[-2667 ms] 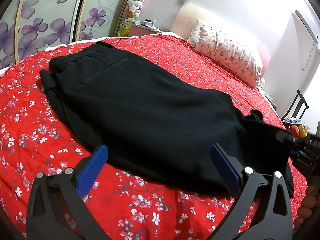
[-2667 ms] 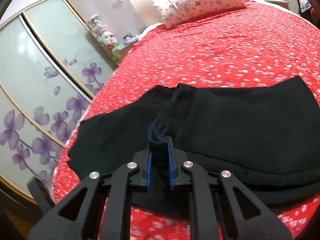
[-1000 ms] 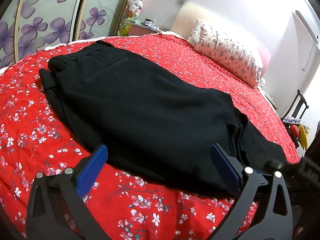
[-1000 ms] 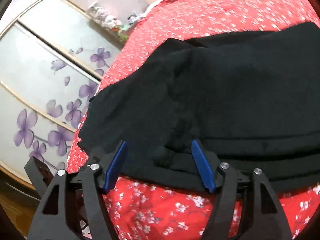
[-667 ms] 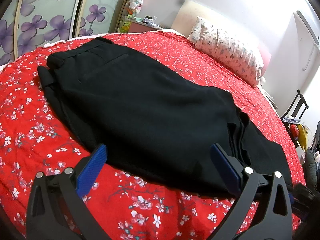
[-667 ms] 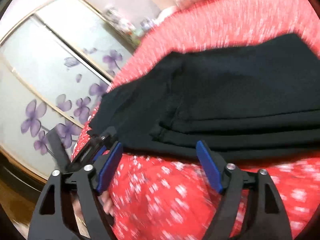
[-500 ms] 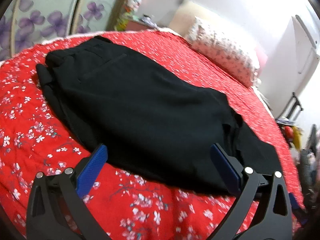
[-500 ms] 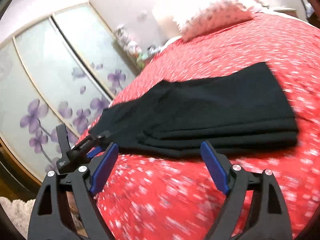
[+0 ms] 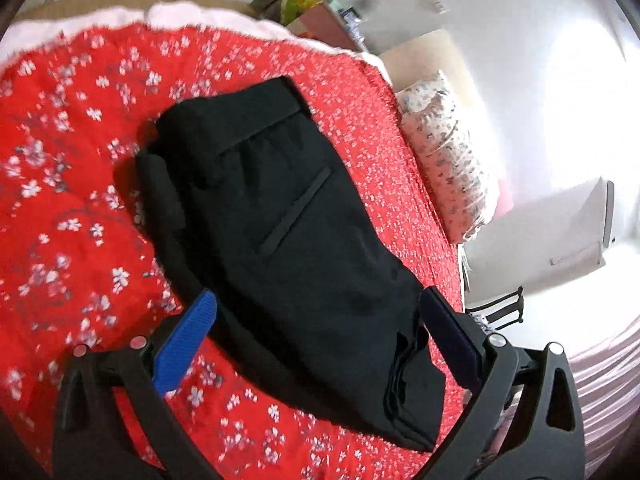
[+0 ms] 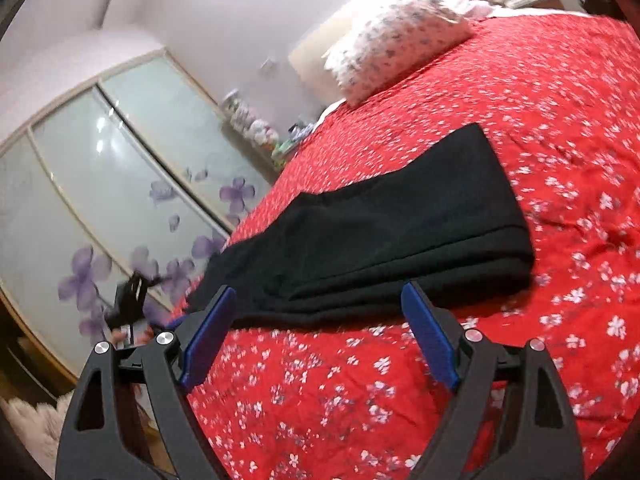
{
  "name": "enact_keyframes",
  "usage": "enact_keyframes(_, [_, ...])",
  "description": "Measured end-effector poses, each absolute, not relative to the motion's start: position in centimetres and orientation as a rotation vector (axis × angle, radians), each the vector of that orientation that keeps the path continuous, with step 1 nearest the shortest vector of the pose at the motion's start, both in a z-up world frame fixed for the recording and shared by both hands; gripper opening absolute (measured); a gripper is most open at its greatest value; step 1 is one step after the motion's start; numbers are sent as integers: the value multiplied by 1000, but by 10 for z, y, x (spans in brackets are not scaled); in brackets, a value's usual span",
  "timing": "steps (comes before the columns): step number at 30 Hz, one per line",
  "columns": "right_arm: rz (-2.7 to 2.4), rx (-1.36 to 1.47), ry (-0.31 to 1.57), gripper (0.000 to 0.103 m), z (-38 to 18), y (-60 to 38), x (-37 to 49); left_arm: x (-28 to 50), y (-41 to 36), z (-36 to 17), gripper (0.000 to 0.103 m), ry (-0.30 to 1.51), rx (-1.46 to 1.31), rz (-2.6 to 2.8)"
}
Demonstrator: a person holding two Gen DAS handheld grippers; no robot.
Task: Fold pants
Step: 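Move the left tool to the folded trousers and close it on the fabric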
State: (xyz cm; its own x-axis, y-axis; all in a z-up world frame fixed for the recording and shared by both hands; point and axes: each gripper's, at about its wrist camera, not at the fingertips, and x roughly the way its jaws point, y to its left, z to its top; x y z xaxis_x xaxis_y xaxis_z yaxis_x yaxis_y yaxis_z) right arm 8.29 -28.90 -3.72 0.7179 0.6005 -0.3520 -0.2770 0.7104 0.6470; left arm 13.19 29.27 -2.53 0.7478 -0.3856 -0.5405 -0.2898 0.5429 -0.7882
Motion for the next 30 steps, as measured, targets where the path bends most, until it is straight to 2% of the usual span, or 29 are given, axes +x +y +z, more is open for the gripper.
enact_keyframes(8, [534,569,641,86,-41,-276,85,159,292,-37,101,802,-1021,-31])
enact_keyframes(10, [535,571,648,86,-43,-276,84,164,292,-35,92,794,-1014,-50])
enact_keyframes(14, [535,566,660,86,-43,-270,87,172,294,-41,89,809,-995,-34])
enact_keyframes(17, [535,559,668,86,-45,-268,86,178,297,-45,80,812,-990,-19])
enact_keyframes(20, [531,557,675,86,-47,-267,87,178,298,-47,58,836,-967,32])
enact_keyframes(22, [530,556,676,86,-47,-267,86,177,299,-49,21,868,-932,87])
enact_keyframes(25, [530,554,678,86,-47,-266,85,167,305,-57,15,838,-978,70])
enact_keyframes(30, [530,553,679,86,-47,-266,86,149,296,-42,11,812,-897,86])
